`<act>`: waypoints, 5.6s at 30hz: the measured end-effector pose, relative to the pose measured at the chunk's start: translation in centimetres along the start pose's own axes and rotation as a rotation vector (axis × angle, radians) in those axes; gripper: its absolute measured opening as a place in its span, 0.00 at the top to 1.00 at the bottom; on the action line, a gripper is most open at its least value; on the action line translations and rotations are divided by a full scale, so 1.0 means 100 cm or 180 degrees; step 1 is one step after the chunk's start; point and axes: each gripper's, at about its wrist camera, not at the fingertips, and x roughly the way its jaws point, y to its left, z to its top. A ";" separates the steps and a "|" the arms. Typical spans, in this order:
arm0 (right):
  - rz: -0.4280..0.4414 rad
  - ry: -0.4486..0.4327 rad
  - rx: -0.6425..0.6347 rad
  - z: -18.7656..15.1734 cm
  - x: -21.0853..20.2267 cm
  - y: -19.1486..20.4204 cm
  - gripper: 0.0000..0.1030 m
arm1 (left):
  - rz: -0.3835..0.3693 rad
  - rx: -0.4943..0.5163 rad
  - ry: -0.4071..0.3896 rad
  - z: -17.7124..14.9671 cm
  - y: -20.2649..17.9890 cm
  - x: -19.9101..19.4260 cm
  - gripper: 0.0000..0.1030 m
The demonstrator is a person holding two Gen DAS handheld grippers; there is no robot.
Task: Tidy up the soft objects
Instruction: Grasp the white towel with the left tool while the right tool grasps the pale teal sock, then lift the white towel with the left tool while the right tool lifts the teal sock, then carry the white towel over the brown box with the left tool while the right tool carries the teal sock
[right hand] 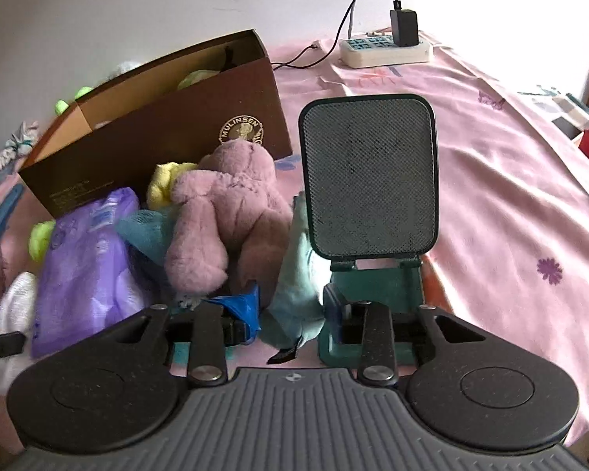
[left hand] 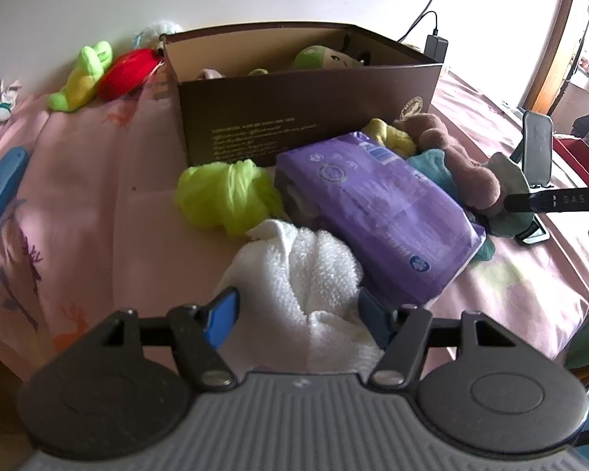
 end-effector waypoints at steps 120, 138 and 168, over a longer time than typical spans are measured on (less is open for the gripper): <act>0.0524 0.0655 0.0068 -0.028 -0.007 -0.018 0.84 | 0.0245 -0.0459 -0.0170 0.047 -0.033 -0.025 0.54; 0.0262 0.0366 -0.0602 -0.044 -0.007 0.017 0.83 | 0.0147 -0.0288 -0.0201 0.048 -0.036 -0.026 0.54; 0.1467 -0.0628 -0.0799 0.140 -0.035 0.028 1.00 | 0.0406 -0.0146 -0.0712 0.149 -0.046 -0.015 0.54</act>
